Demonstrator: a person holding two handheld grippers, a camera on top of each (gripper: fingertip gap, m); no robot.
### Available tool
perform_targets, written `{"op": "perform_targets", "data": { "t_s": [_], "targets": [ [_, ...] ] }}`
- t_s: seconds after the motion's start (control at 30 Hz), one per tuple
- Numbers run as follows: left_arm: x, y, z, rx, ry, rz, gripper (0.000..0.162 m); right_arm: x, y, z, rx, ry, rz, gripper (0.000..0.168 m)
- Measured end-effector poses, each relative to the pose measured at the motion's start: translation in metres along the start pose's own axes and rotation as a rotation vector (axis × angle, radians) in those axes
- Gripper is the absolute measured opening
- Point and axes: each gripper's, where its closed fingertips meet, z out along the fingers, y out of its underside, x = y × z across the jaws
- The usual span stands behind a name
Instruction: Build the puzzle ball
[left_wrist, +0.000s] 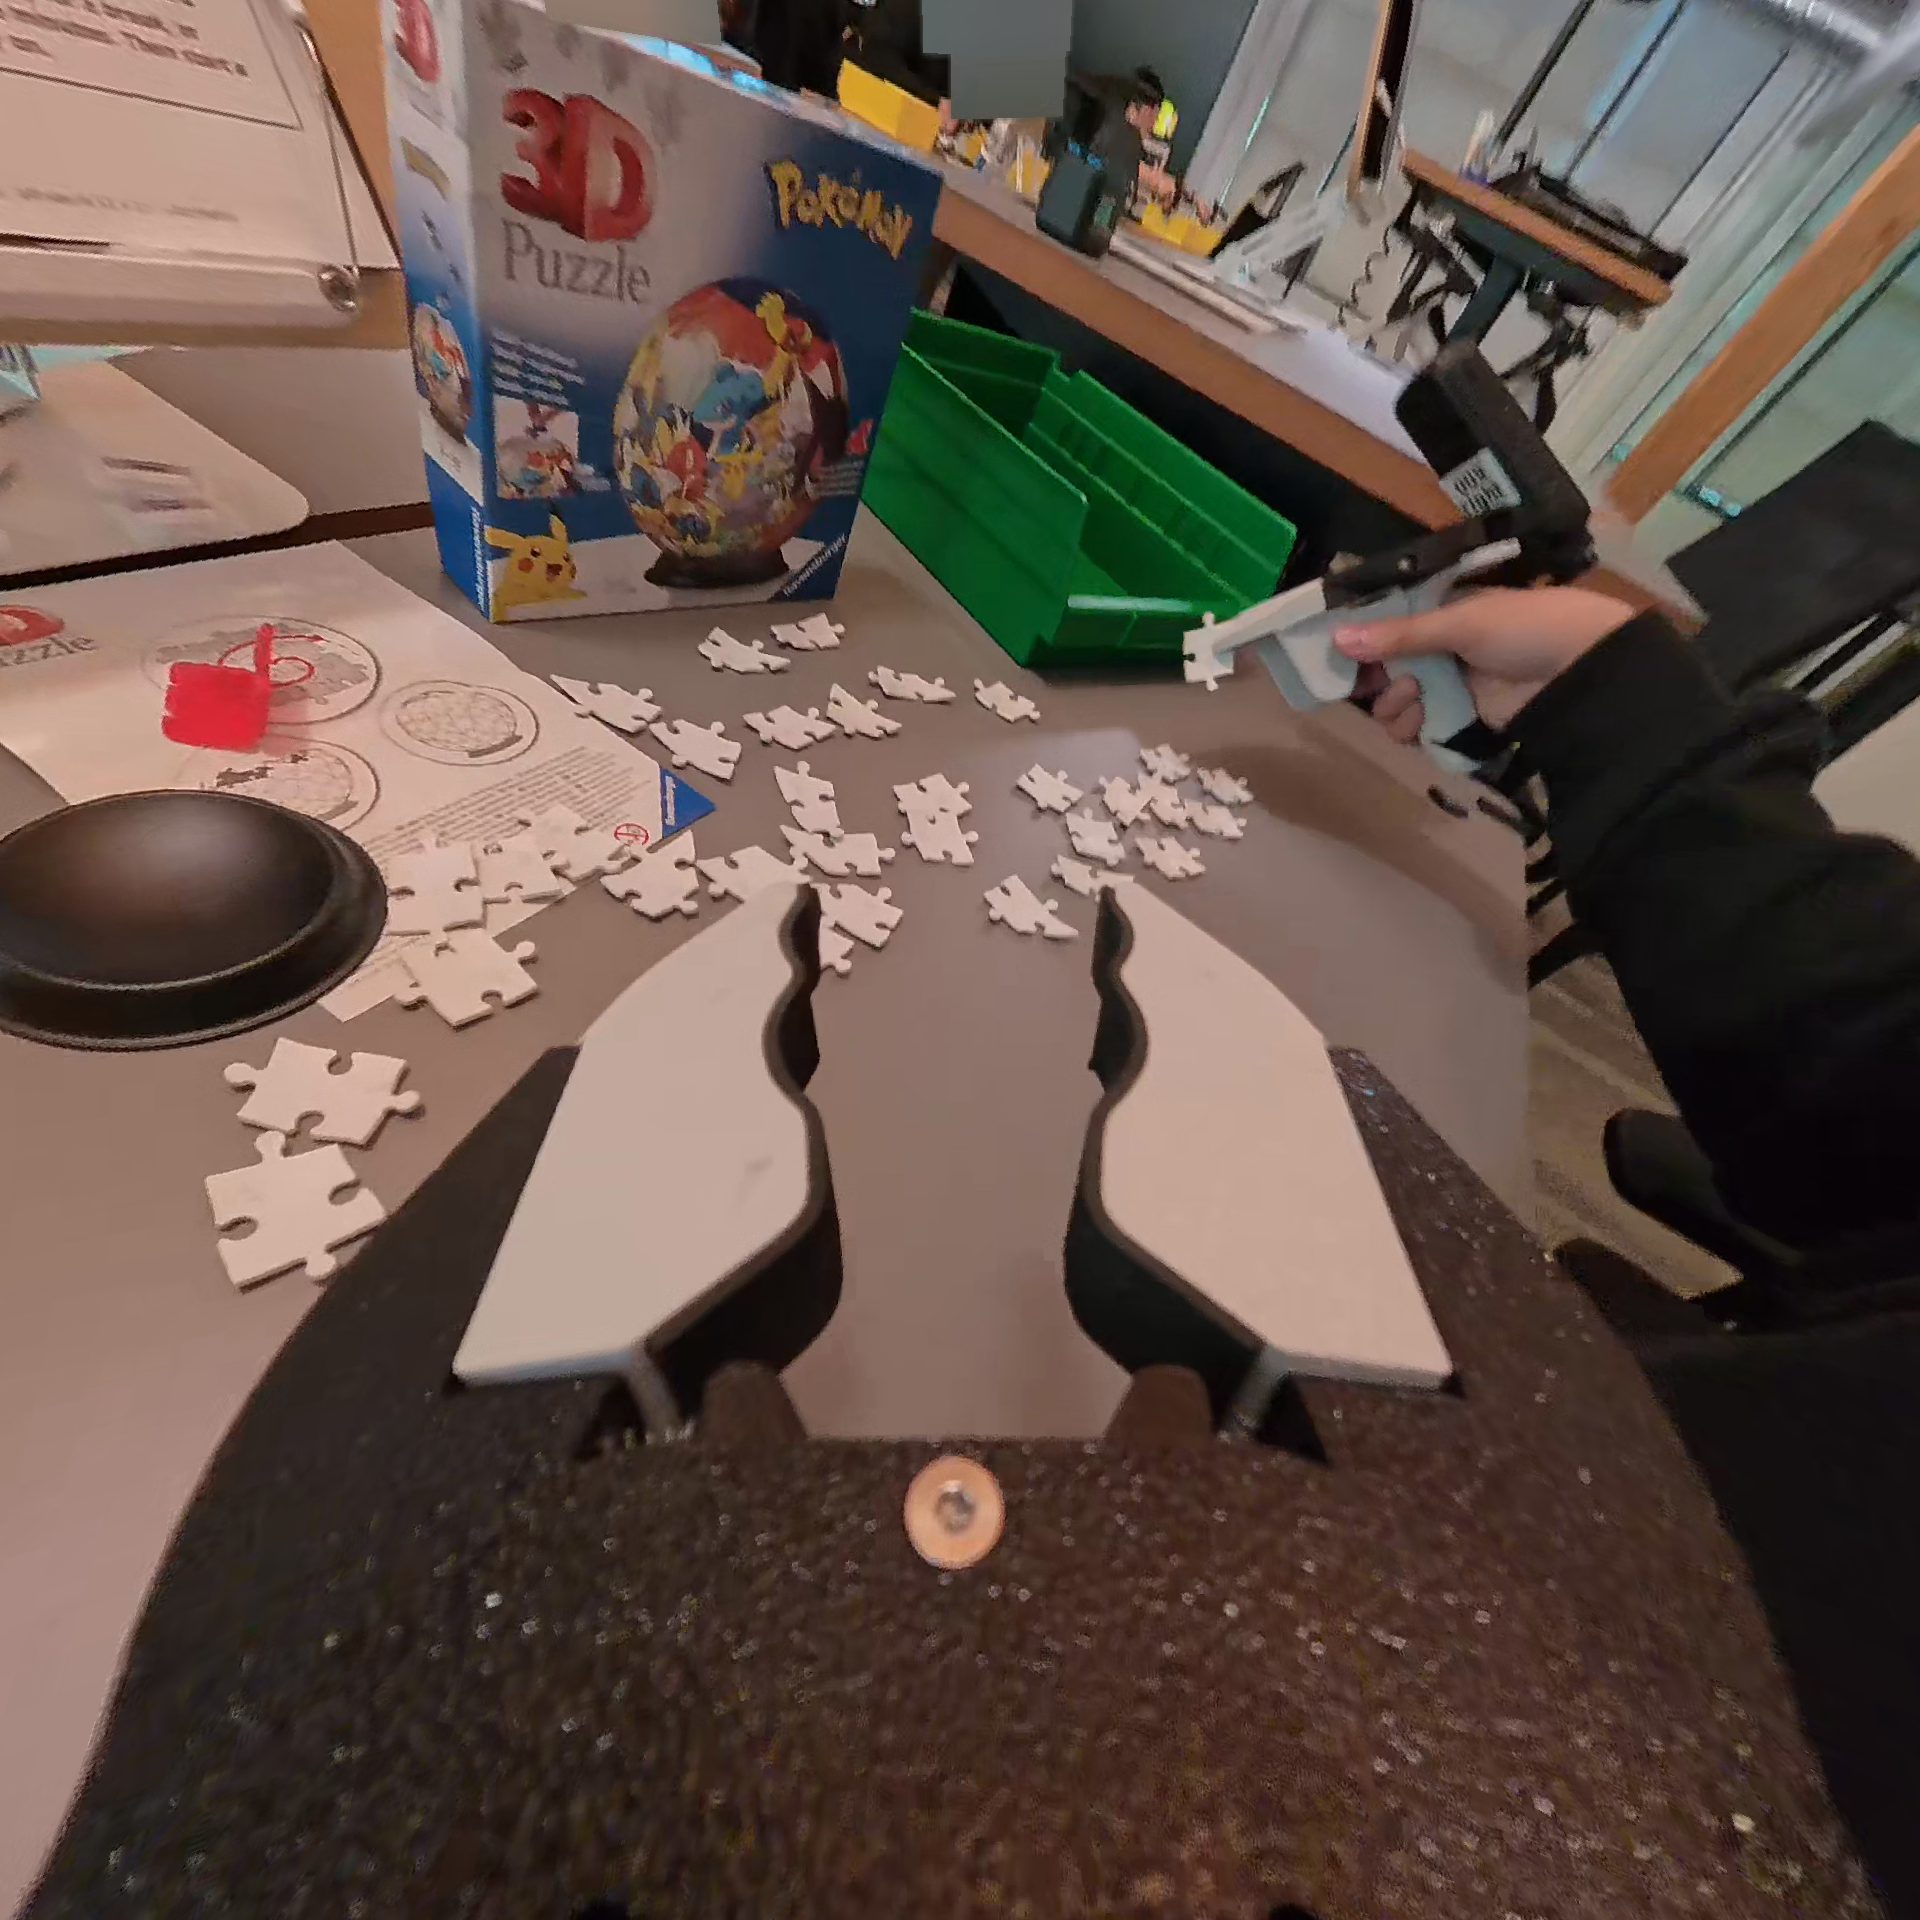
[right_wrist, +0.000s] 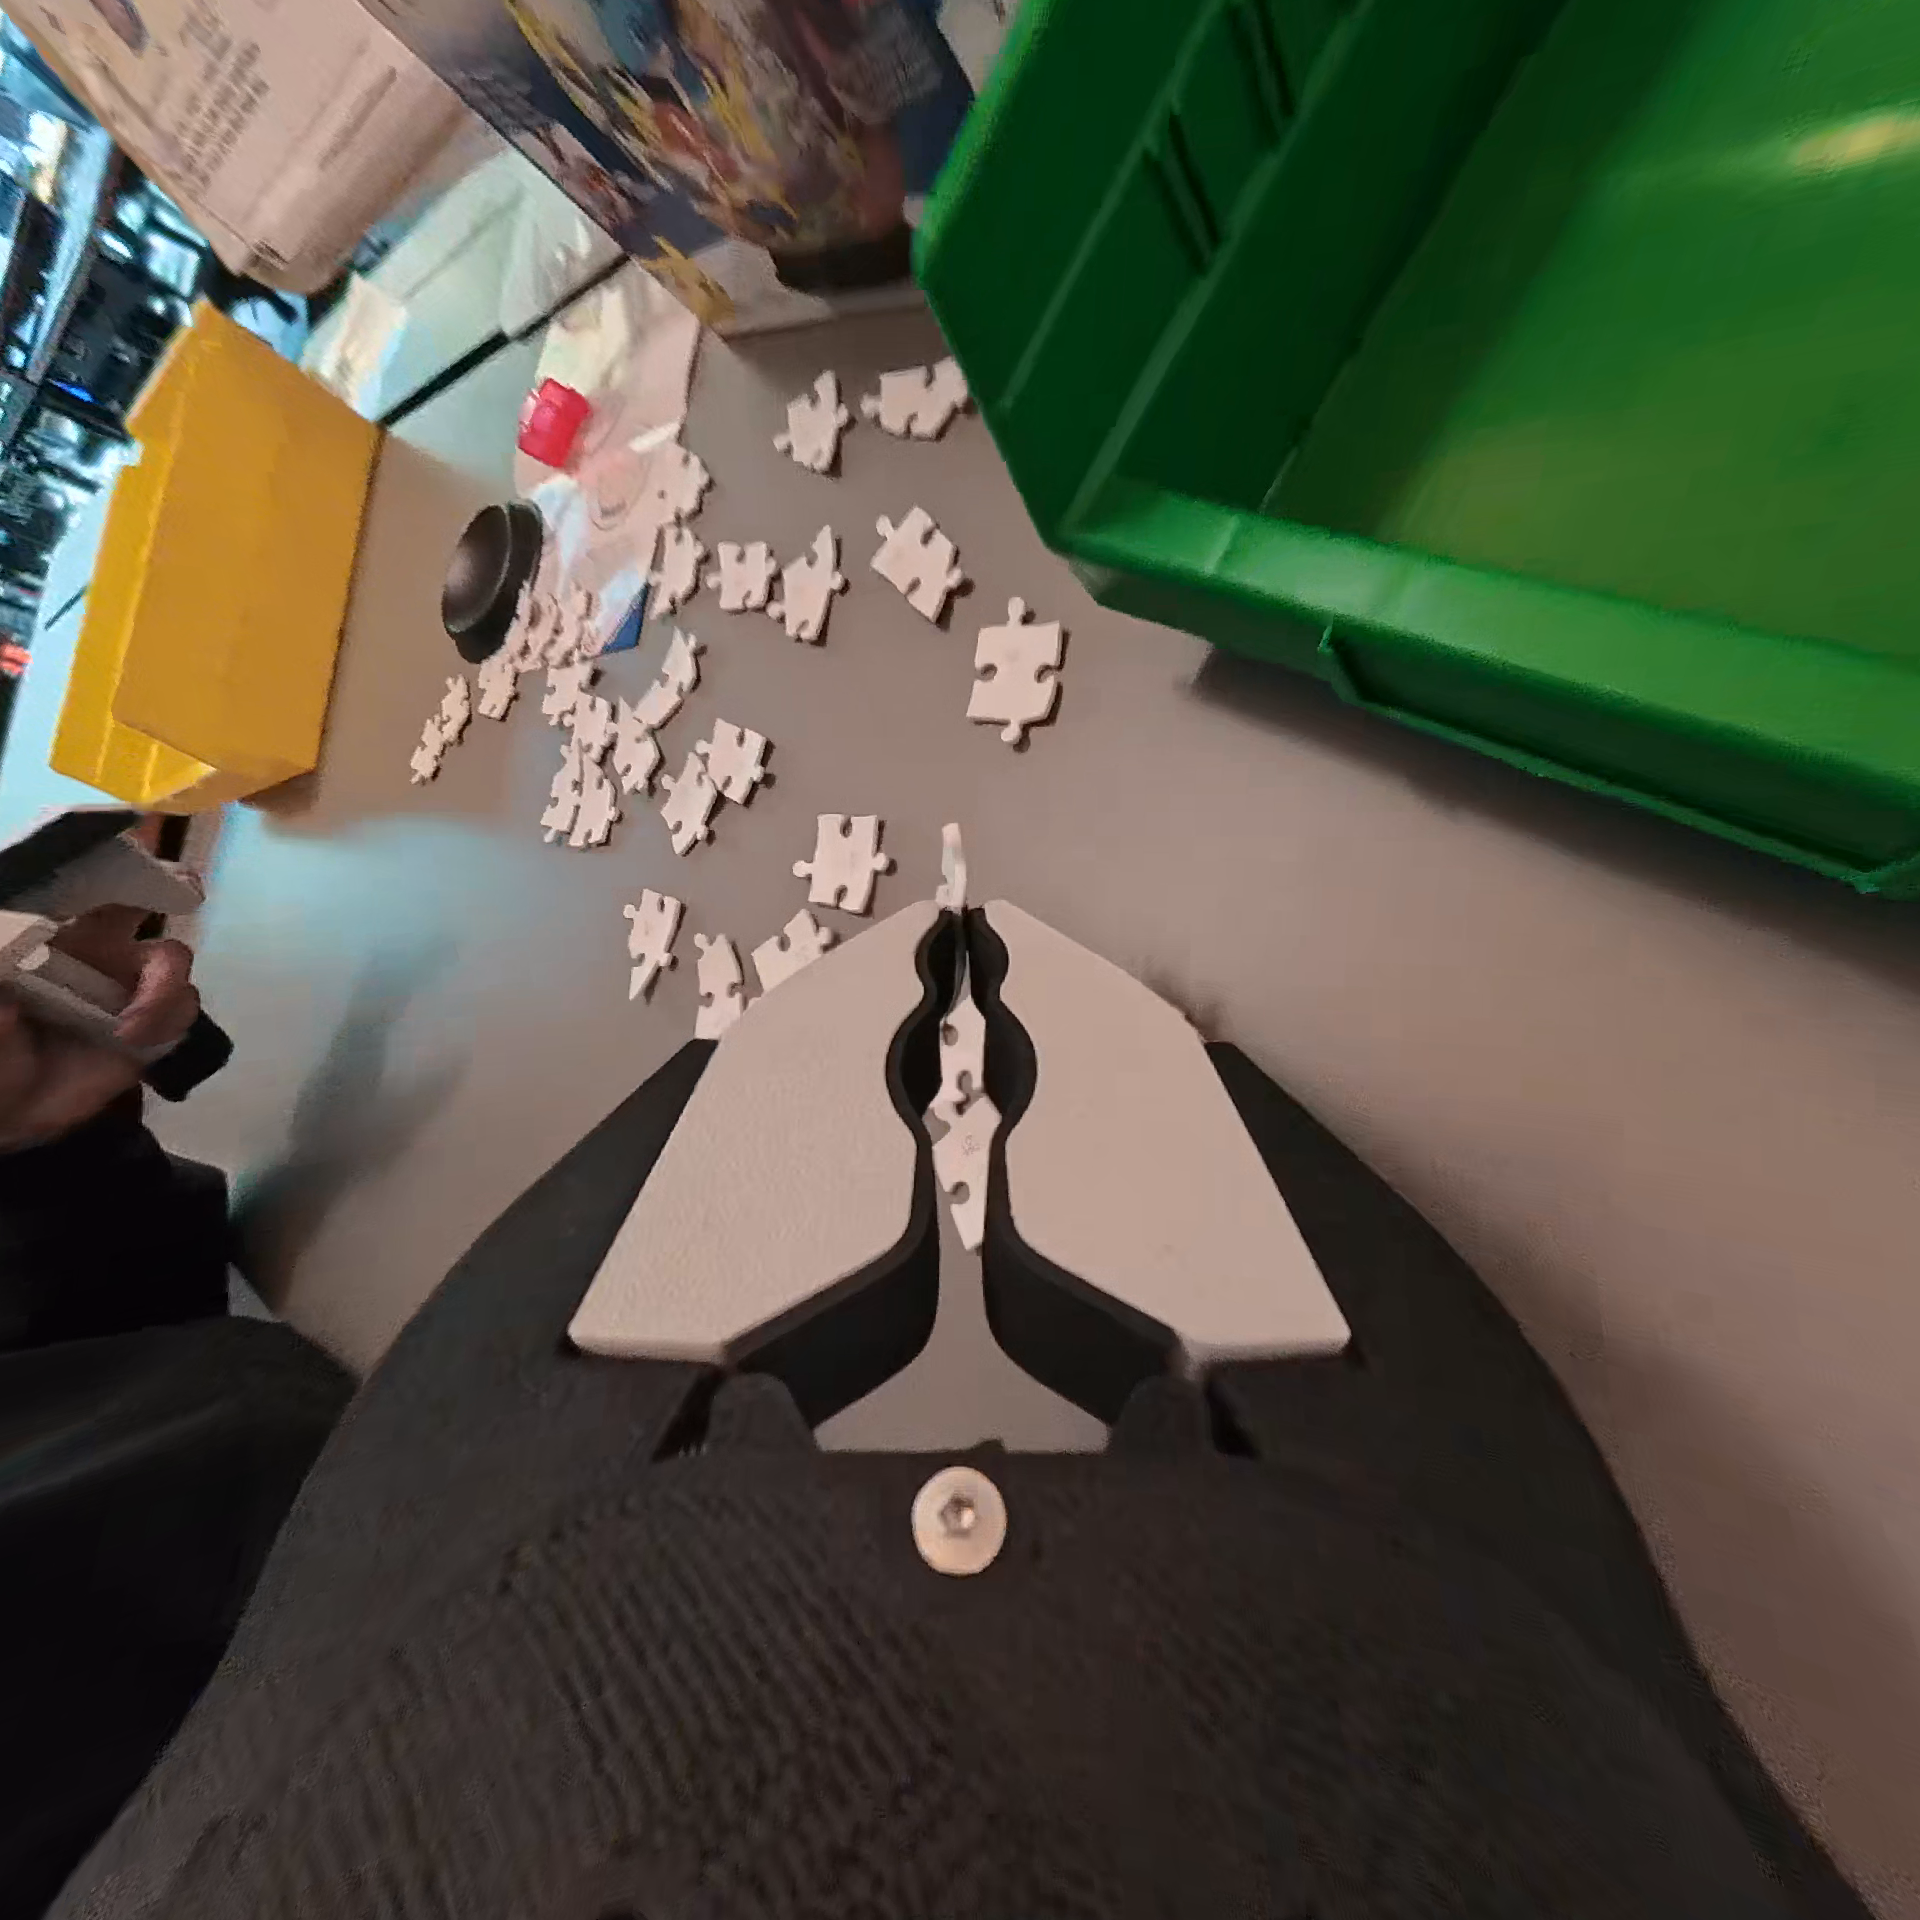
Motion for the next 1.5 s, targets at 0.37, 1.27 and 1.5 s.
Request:
{"op": "perform_targets", "data": {
  "t_s": [0.37,1.27,1.5],
  "targets": [
    [0.000,0.021,-0.003,-0.088,-0.017,0.058,0.049,0.003,0.015,0.050,-0.118,-0.043,0.082,0.002],
    [-0.034,0.004,-0.032,-0.069,-0.153,0.149,0.049,-0.016,-0.002,0.025,0.017,0.108,-0.202,0.048],
    [-0.141,-0.032,-0.146,-0.211,-0.588,0.295,0.049,-0.086,-0.004,0.025,0.243,0.028,-0.427,0.055]
  ]
}}
